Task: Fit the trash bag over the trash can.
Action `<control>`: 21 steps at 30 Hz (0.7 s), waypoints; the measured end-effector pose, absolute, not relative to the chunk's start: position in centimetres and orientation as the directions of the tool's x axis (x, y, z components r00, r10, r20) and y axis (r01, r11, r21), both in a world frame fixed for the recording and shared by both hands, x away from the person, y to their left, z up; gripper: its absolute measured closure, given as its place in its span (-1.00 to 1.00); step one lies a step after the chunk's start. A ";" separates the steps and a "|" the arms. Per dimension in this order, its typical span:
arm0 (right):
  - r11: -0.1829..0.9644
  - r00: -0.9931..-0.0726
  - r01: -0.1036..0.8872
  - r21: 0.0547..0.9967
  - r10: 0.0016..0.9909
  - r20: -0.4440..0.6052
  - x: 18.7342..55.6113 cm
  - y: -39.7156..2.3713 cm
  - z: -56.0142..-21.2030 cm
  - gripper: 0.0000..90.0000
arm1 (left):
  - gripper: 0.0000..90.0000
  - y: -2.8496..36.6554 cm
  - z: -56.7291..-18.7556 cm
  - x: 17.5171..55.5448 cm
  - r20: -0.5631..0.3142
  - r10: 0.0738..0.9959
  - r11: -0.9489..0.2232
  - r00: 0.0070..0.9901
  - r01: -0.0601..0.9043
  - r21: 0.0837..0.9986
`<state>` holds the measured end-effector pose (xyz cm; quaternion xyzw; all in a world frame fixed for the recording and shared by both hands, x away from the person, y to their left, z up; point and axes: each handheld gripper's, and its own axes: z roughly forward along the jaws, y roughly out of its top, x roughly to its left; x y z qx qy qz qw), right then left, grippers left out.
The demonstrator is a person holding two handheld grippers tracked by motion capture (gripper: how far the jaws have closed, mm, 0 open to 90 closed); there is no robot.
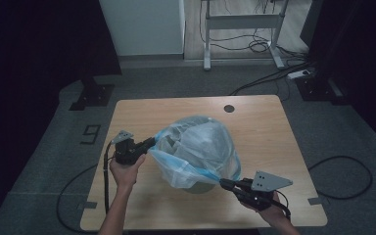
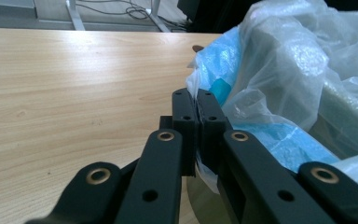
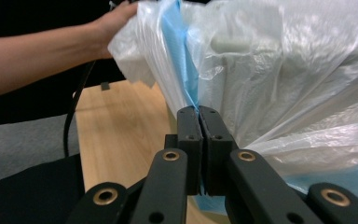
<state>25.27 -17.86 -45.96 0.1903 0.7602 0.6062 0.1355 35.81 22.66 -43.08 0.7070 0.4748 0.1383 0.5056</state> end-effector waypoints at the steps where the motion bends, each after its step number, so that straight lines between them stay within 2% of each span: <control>1: 0.195 -0.893 0.130 0.972 0.448 0.030 25.3 -17.8 -46.2 0.94 | 0.97 22.6 -43.1 35.8 -0.279 0.812 -0.046 0.513 0.532 0.845; 11: 0.245 -0.896 0.179 0.953 0.441 0.055 25.9 -16.4 -48.5 0.94 | 0.97 22.4 -43.3 35.2 -0.264 0.802 -0.087 0.536 0.543 0.835; 21: 0.332 -0.867 0.223 0.917 0.497 0.031 26.4 -15.8 -49.9 0.94 | 0.97 22.3 -43.5 35.0 -0.252 0.803 -0.125 0.540 0.567 0.814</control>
